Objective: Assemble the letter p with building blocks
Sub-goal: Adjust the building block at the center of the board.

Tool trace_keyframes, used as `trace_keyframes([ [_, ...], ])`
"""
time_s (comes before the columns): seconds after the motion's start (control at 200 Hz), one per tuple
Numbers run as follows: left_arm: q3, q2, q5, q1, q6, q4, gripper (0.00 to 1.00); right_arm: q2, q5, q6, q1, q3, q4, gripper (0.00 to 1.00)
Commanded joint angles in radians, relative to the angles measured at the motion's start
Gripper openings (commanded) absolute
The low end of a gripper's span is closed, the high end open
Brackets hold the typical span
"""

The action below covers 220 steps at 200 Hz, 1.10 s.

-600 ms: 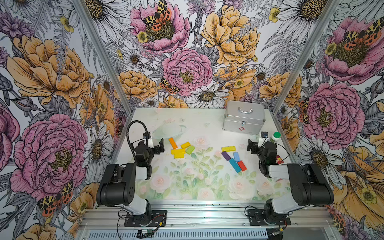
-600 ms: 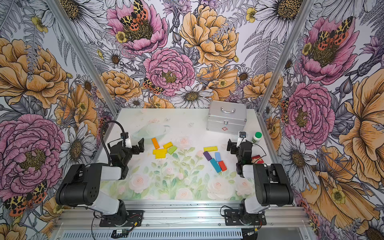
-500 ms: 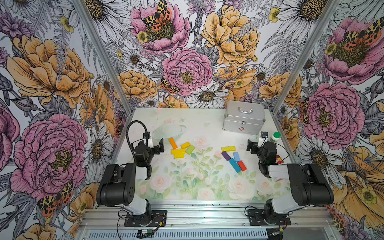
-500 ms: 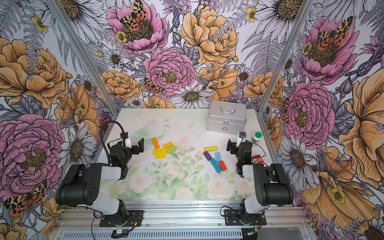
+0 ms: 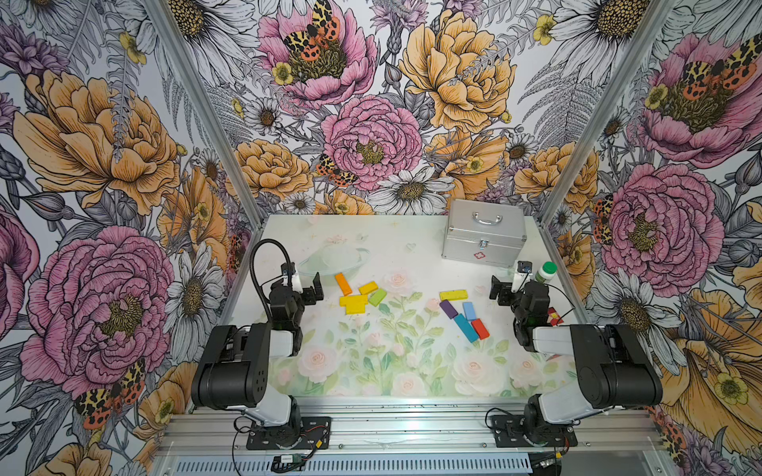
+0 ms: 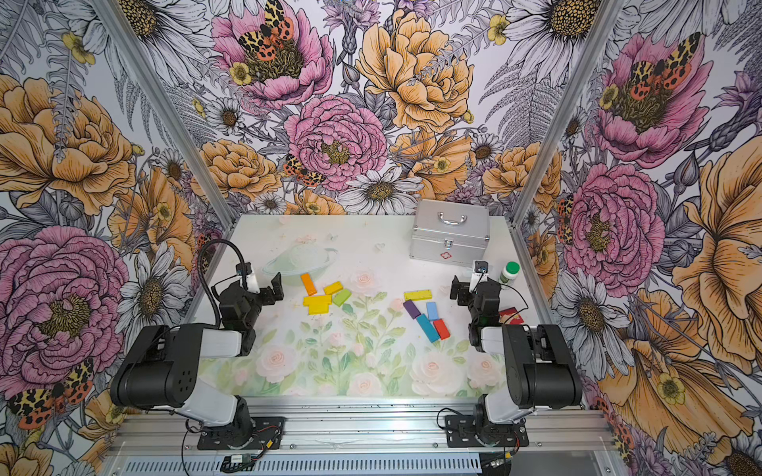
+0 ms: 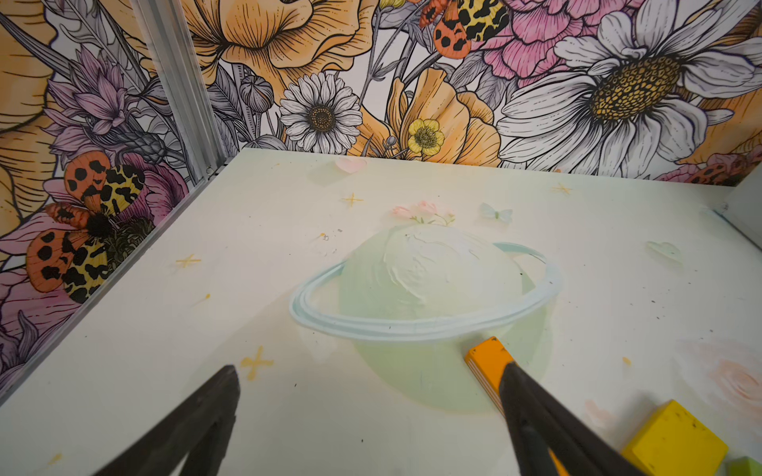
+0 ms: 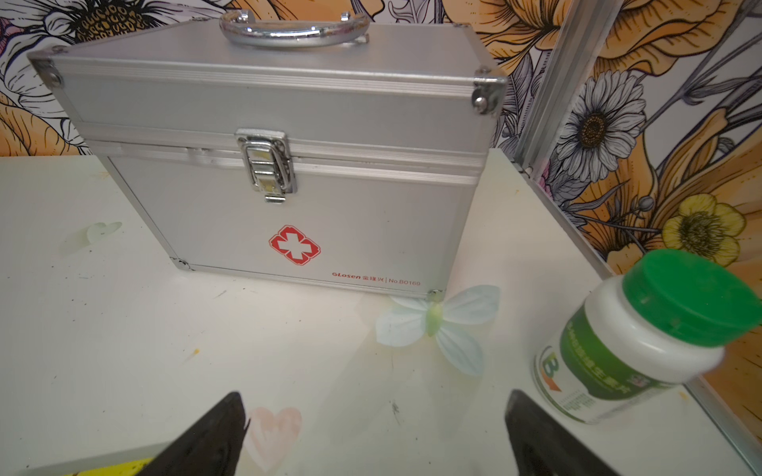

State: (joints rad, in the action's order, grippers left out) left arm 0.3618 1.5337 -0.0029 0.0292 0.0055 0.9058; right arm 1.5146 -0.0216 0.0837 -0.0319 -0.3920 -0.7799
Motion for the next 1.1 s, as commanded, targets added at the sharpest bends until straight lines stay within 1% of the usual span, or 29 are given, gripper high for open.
trace_keyframes([
  [0.0,0.022,0.008,-0.035,-0.007,0.002,0.007,0.99,0.012,-0.006,-0.011,-0.001,-0.024,-0.019,0.99],
  [0.1,0.018,0.005,-0.055,-0.008,-0.005,0.012,0.99,0.004,-0.005,-0.015,0.004,-0.015,-0.031,0.98],
  [0.165,-0.016,-0.03,-0.095,-0.013,-0.013,0.044,0.99,-0.049,-0.022,-0.05,0.034,-0.019,0.019,0.97],
  [0.25,-0.078,-0.145,-0.171,-0.038,-0.006,0.056,0.99,-0.2,-0.093,-0.069,0.093,-0.077,0.248,0.97],
  [0.295,-0.105,-0.211,-0.199,-0.052,0.0,0.055,0.99,-0.273,-0.088,-0.048,0.109,-0.121,0.377,0.97],
  [0.32,-0.118,-0.245,-0.233,-0.058,0.001,0.052,0.99,-0.308,-0.077,-0.032,0.117,-0.141,0.435,0.98],
  [0.4,-0.139,-0.345,-0.247,-0.061,-0.015,0.015,0.99,-0.384,-0.062,0.037,0.139,-0.197,0.565,0.99],
  [0.465,-0.14,-0.421,-0.236,-0.056,-0.075,-0.037,0.99,-0.407,-0.046,0.092,0.156,-0.249,0.655,0.99],
  [0.52,-0.13,-0.472,-0.214,-0.052,-0.134,-0.081,0.99,-0.401,-0.03,0.133,0.172,-0.3,0.732,0.99],
  [0.535,-0.124,-0.483,-0.182,-0.053,-0.149,-0.091,0.99,-0.396,-0.028,0.15,0.177,-0.317,0.753,0.99],
  [0.57,-0.112,-0.502,-0.156,-0.054,-0.18,-0.113,0.99,-0.381,-0.027,0.184,0.191,-0.357,0.805,0.99],
  [0.615,-0.092,-0.513,-0.125,-0.057,-0.223,-0.136,0.99,-0.356,0.002,0.21,0.206,-0.407,0.86,0.97],
  [0.68,-0.056,-0.518,-0.072,-0.06,-0.275,-0.173,0.99,-0.319,0.032,0.232,0.24,-0.462,0.908,0.97],
  [0.791,0.012,-0.51,-0.002,-0.07,-0.333,-0.26,0.99,-0.265,0.03,0.231,0.324,-0.523,0.933,1.0],
  [0.911,0.119,-0.48,0.069,-0.074,-0.375,-0.427,0.99,-0.198,-0.032,0.22,0.424,-0.601,0.966,0.99],
  [1.016,0.209,-0.442,0.14,-0.075,-0.404,-0.553,0.99,-0.119,-0.026,0.209,0.473,-0.677,0.998,0.99],
  [1.096,0.267,-0.42,0.182,-0.076,-0.433,-0.627,0.99,-0.052,-0.013,0.168,0.508,-0.752,1.035,0.99],
])
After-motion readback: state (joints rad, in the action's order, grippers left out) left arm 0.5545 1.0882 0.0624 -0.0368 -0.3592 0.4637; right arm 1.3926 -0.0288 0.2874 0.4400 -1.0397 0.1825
